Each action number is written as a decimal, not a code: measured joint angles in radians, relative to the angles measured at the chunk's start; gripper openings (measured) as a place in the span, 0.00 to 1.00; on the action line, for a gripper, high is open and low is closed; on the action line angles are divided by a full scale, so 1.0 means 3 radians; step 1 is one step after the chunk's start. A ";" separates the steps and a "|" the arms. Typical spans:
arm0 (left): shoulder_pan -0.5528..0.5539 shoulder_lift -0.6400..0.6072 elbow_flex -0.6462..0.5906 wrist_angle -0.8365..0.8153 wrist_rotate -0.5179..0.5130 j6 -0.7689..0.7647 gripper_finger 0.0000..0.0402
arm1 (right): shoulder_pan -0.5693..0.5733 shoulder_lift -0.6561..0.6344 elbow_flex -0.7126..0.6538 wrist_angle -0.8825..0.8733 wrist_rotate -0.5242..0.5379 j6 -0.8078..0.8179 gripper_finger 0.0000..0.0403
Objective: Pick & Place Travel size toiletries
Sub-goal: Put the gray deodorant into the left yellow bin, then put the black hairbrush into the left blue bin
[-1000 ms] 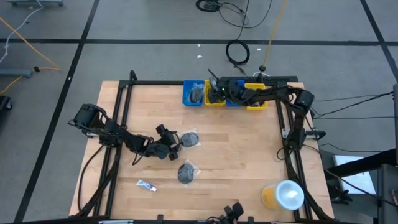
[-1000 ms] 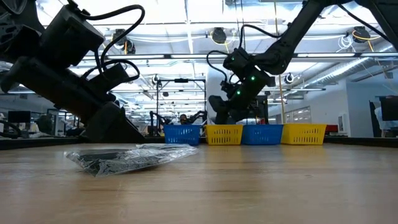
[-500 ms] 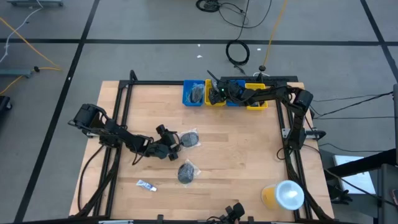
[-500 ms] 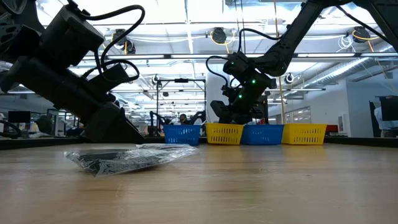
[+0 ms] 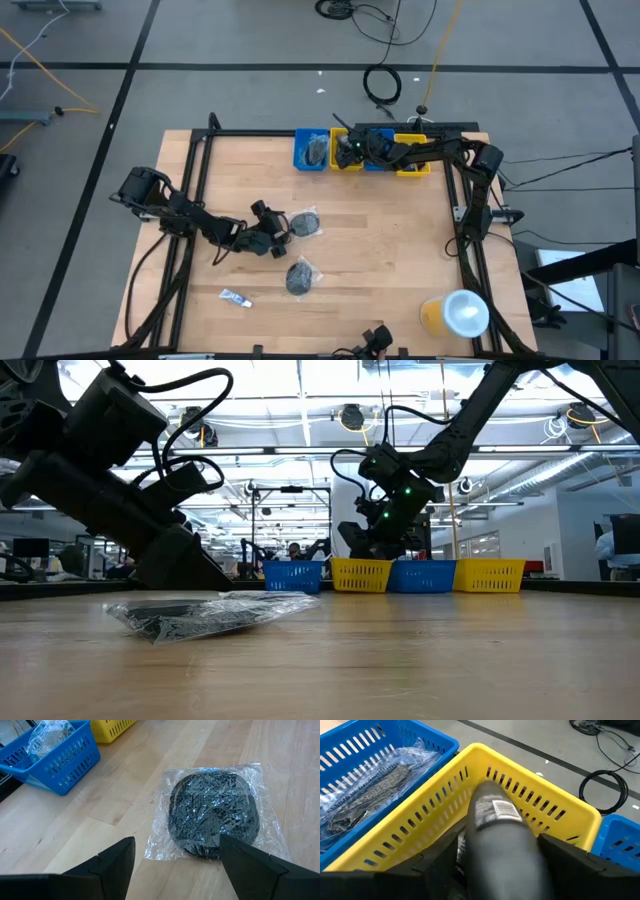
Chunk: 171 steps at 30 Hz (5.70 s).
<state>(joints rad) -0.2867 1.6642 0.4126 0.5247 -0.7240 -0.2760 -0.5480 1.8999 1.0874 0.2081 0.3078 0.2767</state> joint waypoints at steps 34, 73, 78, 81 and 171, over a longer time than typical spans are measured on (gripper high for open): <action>0.0001 0.0000 0.0001 -0.0005 0.0001 0.0000 0.70 | 0.0210 -0.0397 -0.0005 -0.0328 0.0254 -0.0082 0.05; 0.0577 -0.0001 0.0012 0.0452 0.0958 -0.0380 0.70 | 0.2301 -0.0221 -0.1540 0.2242 0.0355 0.0356 0.36; 0.0831 -0.0001 0.0014 0.0374 0.1486 -0.0550 0.70 | 0.2285 -0.0221 -0.1540 0.2309 0.0366 0.0332 0.47; 0.0967 -0.0001 0.0015 0.0320 0.1879 -0.0596 0.65 | 0.2285 -0.0223 -0.1539 0.2333 0.0366 0.0314 0.50; 0.0795 0.0088 0.1018 -0.0384 0.2296 0.0912 0.03 | 0.2160 -0.0043 -0.1030 0.1722 -0.0510 0.0257 0.13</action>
<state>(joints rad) -0.0483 1.6905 0.7181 0.4094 -0.0353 -0.0024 0.1001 1.8870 0.7784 0.7246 0.1549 0.3539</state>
